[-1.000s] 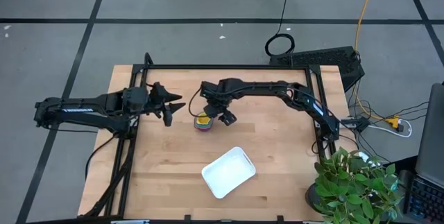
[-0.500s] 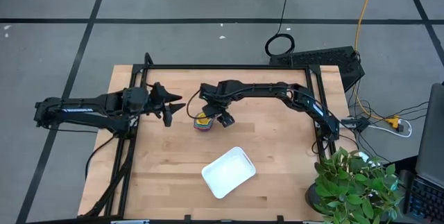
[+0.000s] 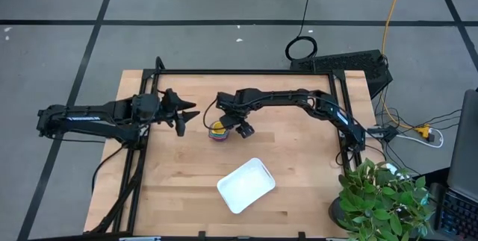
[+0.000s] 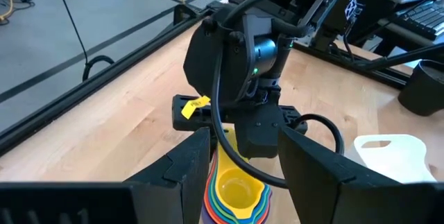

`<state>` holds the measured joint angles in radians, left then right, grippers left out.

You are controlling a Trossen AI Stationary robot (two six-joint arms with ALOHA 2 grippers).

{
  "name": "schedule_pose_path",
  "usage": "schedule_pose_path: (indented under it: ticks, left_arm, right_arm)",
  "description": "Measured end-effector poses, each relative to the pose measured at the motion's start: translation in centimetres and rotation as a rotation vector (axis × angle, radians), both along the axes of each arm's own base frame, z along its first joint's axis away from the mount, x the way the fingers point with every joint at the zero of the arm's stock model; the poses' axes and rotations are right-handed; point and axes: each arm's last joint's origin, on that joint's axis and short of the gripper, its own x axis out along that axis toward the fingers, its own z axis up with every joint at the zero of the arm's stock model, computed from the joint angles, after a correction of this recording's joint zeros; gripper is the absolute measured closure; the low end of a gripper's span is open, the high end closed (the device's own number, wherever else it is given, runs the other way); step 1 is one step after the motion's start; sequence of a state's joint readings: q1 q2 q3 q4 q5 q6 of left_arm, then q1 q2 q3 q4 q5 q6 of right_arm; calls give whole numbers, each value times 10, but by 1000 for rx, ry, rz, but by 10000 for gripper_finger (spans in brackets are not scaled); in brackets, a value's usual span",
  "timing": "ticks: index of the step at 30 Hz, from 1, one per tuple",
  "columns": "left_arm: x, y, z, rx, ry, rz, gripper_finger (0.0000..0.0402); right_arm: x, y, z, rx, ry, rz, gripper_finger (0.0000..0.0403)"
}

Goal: Nest measuring cups in basket
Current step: Put the nested measuring cups into the white bin

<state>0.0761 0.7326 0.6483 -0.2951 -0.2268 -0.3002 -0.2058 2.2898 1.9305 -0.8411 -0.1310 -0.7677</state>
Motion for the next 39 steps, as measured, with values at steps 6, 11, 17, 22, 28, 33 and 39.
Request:
schedule_pose_path:
  ticks: [6, 11, 17, 22, 28, 33, 39]
  left_arm:
    - [0, 0, 0, -2, -1, 1, 231]
    - [0, 0, 0, -3, -1, 1, 231]
    - [0, 0, 0, -1, 0, 0, 231]
    - [0, 0, 0, -1, 0, 0, 231]
    - [0, 0, 0, -1, 0, 0, 231]
    - [0, 0, 0, -1, 1, 0, 231]
    - [0, 0, 0, 0, 2, 0, 231]
  right_arm:
    - [3, -1, 1, -6, -28, 0, 170]
    - [3, -1, 1, -8, -36, 0, 226]
    - [3, -1, 1, -8, -35, 0, 274]
    - [3, -1, 1, -9, -35, 3, 270]
    - [3, -1, 1, -14, -34, 2, 274]
    - [2, 0, 0, -8, -20, 2, 258]
    - [-1, 0, 0, 6, 11, -3, 224]
